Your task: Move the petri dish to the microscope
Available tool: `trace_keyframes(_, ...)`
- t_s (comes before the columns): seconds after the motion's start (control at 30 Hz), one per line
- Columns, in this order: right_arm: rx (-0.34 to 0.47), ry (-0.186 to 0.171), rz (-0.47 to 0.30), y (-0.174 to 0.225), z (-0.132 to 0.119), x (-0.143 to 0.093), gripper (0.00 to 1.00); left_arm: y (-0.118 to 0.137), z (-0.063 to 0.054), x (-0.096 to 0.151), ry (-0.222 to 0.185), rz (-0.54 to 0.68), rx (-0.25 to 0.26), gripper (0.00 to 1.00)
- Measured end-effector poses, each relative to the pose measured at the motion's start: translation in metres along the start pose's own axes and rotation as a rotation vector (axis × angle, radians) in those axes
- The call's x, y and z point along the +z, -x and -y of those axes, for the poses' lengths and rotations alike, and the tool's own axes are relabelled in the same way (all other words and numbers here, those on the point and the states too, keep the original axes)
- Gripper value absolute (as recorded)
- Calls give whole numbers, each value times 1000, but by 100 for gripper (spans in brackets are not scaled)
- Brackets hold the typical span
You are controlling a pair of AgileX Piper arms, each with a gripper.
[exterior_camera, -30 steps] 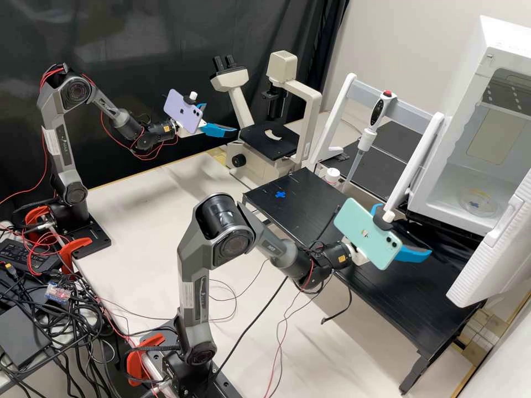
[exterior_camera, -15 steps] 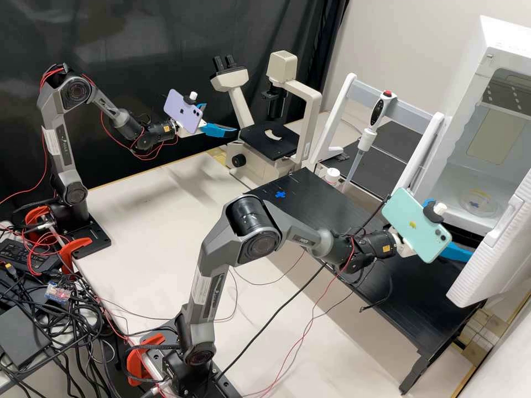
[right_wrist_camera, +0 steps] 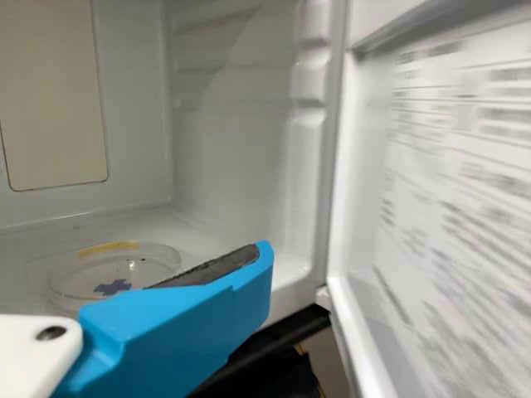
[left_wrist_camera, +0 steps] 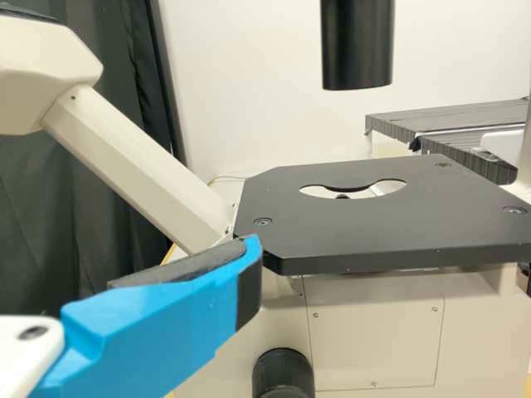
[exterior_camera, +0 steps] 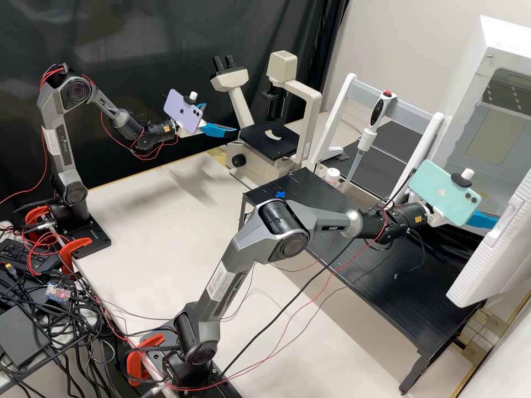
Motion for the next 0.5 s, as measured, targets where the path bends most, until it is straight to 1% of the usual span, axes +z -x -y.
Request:
trace_keyframes(0.2,-28,11,3,-27,6,-1,100,0,0,0,0,0,0,100)
trace_keyframes(0.27,-44,17,3,-34,12,1,100,0,0,0,0,0,0,100)
trace_keyframes(0.3,-46,13,2,-37,14,1,100,0,0,0,0,0,0,100)
trace_keyframes(0.5,-82,52,-4,-53,28,3,100,0,0,0,0,0,0,100)
